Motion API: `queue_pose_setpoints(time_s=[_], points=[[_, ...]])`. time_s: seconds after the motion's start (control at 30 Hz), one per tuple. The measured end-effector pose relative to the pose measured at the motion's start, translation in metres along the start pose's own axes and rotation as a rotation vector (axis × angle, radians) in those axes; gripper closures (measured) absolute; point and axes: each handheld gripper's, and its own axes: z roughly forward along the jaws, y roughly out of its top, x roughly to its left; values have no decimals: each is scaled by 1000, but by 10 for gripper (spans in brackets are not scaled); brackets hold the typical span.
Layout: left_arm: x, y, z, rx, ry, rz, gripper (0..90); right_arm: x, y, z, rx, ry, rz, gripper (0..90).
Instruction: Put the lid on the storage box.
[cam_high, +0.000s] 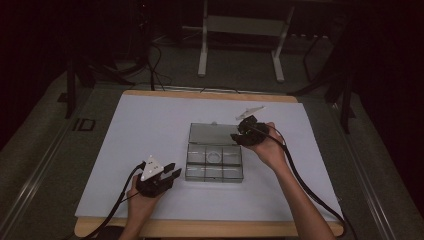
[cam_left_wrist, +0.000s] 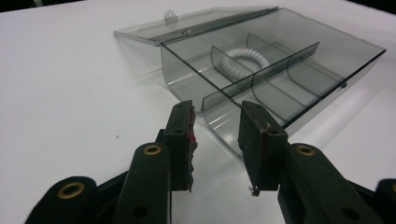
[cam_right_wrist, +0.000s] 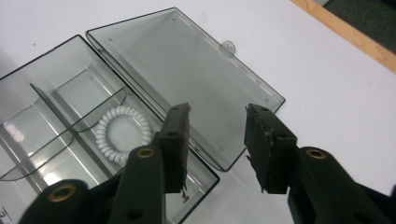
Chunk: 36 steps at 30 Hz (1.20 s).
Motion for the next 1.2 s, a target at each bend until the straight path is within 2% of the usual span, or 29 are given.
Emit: queue_pose_setpoints(time_s=[0.07,0.17,0.3,0.37,0.5,0.7,0.8,0.9,1.2], points=[[0,1,1,-5,2,-6,660,-4,-4,0,2,26,24,575],[0,3,1,-19,-10,-19,662,-8,-9,0,-14,19,39,581],[-2,7,6,-19,-8,-13,692,-13,-14,1,-29,13,66,579],[-3,11,8,-18,-2,-2,710,-15,-16,3,-28,34,90,565],[-6,14,14,0,30,21,777,-18,-22,6,-37,31,109,567],[-7,11,19,37,24,30,883,-24,-26,8,-54,11,128,588],[-9,10,22,57,14,37,886,-28,-29,14,-43,8,145,574],[-11,8,23,67,13,44,884,-31,-31,19,-38,24,166,569],[-14,7,21,68,13,56,882,-34,-35,31,-39,79,218,545]])
